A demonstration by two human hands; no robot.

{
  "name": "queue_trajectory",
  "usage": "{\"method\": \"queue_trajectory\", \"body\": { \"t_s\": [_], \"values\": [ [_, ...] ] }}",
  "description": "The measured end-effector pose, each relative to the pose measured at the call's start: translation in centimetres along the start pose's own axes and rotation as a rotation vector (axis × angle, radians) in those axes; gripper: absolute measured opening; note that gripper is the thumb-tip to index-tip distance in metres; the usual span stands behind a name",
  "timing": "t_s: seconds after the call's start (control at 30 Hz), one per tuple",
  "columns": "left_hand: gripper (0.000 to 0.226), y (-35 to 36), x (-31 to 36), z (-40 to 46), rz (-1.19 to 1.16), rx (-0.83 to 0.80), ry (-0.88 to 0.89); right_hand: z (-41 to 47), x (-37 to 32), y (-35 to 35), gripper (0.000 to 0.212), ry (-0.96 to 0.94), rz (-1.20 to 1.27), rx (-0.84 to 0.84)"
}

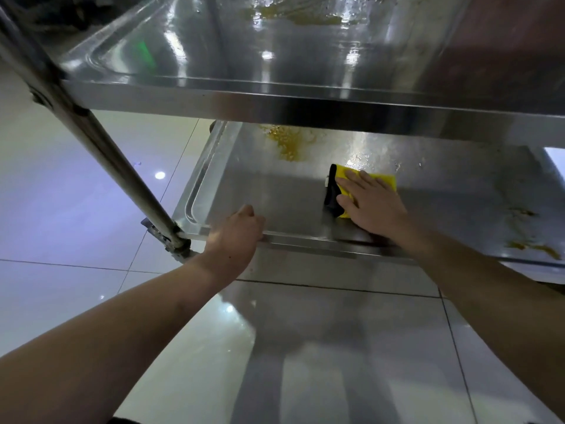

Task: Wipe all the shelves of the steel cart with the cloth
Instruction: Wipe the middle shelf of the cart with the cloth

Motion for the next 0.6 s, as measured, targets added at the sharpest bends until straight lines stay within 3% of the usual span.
{"method": "queue_trajectory", "body": {
  "t_s": [0.23,0.37,0.6],
  "values": [
    [0.020,0.5,-0.2,0.7,-0.033,-0.038,-0.017,-0.1,-4.5,0.6,0.060,-0.042,-0.005,-0.021],
    [0.022,0.7,-0.3,0.8,-0.009,-0.034,0.000,-0.6,-8.7,1.3,0.079,-0.098,-0.018,-0.045],
    [0.022,0.4,0.1,1.5,0.053,-0.078,-0.020,-2.1,-7.2,1.1,0.082,-0.173,-0.071,-0.035]
  ]
}}
Point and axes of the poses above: each hand's wrist, its own z-axis towards the middle knuckle, its own y-axis out of the palm, x = y × z, the point moved 3 cm from there along z, towards the middle knuckle, and after that the axes turned 14 degrees about x, right-handed, at the moved point
